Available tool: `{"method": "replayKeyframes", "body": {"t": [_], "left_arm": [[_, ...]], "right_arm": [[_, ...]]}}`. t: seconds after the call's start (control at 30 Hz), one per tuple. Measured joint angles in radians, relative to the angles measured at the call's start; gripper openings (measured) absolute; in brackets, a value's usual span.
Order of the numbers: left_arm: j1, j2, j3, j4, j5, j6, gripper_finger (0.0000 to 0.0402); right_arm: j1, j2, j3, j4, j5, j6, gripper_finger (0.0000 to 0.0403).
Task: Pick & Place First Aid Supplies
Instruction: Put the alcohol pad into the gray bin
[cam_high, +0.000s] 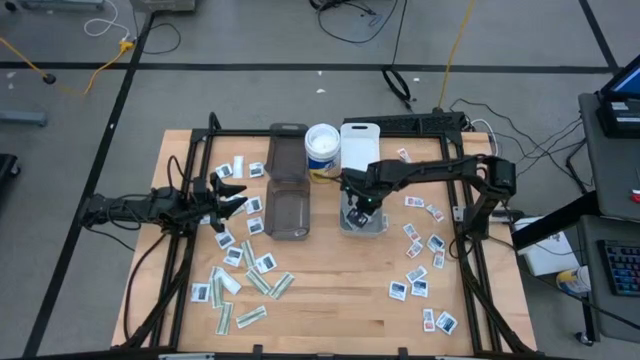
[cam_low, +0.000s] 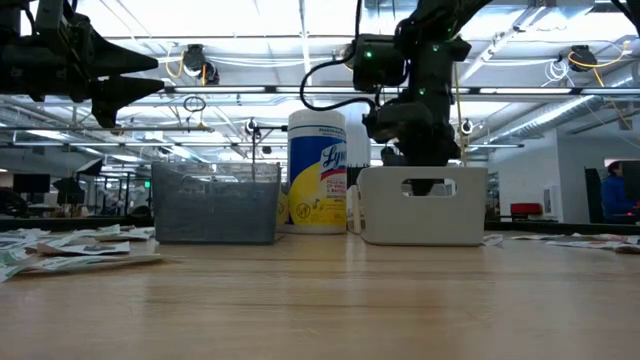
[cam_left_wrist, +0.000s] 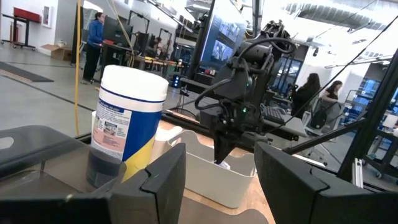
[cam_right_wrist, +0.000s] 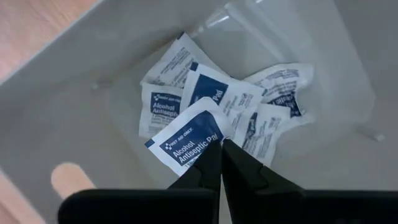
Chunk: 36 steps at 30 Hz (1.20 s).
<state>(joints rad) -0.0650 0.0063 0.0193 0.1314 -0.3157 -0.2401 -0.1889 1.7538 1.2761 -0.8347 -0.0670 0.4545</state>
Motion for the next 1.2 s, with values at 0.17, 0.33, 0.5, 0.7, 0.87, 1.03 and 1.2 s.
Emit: {"method": "replayKeyframes", "body": {"t": [0.17,0.33,0.5,0.7,0.87,1.03,1.2], "left_arm": [[0.000,0.000,0.000,0.000,0.000,0.000,0.0196],[0.000,0.000,0.000,0.000,0.000,0.000,0.0196],[0.000,0.000,0.000,0.000,0.000,0.000,0.0196],[0.000,0.000,0.000,0.000,0.000,0.000,0.0196],[0.000,0.000,0.000,0.000,0.000,0.000,0.0196],[0.000,0.000,0.000,0.000,0.000,0.000,0.0196],[0.000,0.000,0.000,0.000,0.000,0.000,0.0196]], "right_arm": [[0.001,-0.001,-0.002,0.005,-0.014,0.003,0.0050],[0.001,-0.001,0.001,0.009,-0.038,0.004,0.0145],[0.001,-0.001,0.001,0.009,-0.038,0.004,0.0233],[-0.007,-0.022,0.024,-0.028,-0.039,0.076,0.0270],[-0.024,-0.070,0.027,-0.048,-0.053,0.138,0.0265],[-0.041,-0.123,0.026,-0.106,-0.094,0.161,0.0257],[-0.047,-0.196,0.026,-0.194,-0.088,0.141,0.0256]]}}
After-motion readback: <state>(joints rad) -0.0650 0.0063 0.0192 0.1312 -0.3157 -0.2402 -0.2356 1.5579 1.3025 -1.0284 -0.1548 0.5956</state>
